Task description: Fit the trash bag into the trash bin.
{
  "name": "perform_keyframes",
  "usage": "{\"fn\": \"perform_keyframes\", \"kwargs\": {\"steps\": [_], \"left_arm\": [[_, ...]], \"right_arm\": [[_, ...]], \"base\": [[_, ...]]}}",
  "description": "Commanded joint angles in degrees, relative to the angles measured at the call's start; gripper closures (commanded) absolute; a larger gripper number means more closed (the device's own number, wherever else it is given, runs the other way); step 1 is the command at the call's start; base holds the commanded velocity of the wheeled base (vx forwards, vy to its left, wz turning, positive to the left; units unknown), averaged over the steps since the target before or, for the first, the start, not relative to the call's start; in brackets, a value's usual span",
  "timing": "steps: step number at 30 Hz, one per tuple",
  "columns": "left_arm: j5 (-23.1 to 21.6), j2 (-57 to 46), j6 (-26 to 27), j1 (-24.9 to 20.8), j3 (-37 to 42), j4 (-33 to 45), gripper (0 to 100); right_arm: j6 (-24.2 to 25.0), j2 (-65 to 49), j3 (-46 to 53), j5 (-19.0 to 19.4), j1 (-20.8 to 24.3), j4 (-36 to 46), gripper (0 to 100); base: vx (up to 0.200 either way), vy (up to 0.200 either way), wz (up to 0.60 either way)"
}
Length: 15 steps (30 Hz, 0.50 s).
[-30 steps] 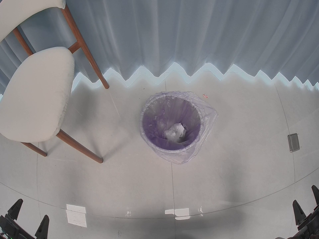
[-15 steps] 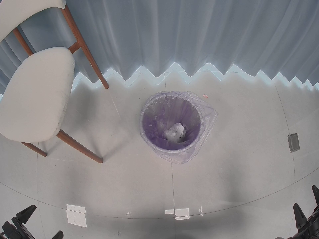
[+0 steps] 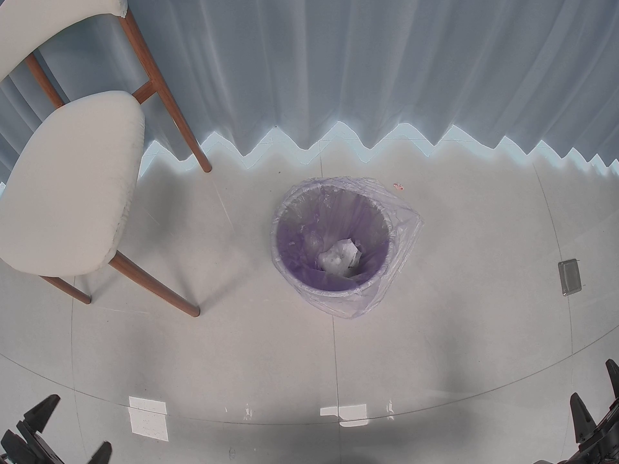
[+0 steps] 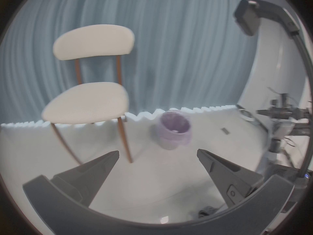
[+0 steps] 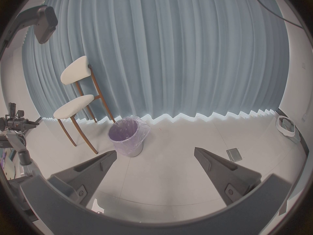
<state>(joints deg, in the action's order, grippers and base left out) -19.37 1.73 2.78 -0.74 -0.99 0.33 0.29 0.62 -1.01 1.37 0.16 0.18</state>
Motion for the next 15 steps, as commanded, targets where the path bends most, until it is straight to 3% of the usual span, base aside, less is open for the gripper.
{"fn": "perform_keyframes", "kwargs": {"steps": [1,15], "left_arm": [[14.19,-1.73,0.47,0.66,0.99,2.13,0],[14.54,-1.73,-1.02,0.66,0.99,2.31,0]], "right_arm": [[-0.2,-0.62,0.92,-0.84,0.02,0.08,0],[-0.29,-0.62,0.92,-0.49,0.02,0.08,0]], "base": [[0.0,0.0,0.0],[0.0,0.0,0.0]]}}
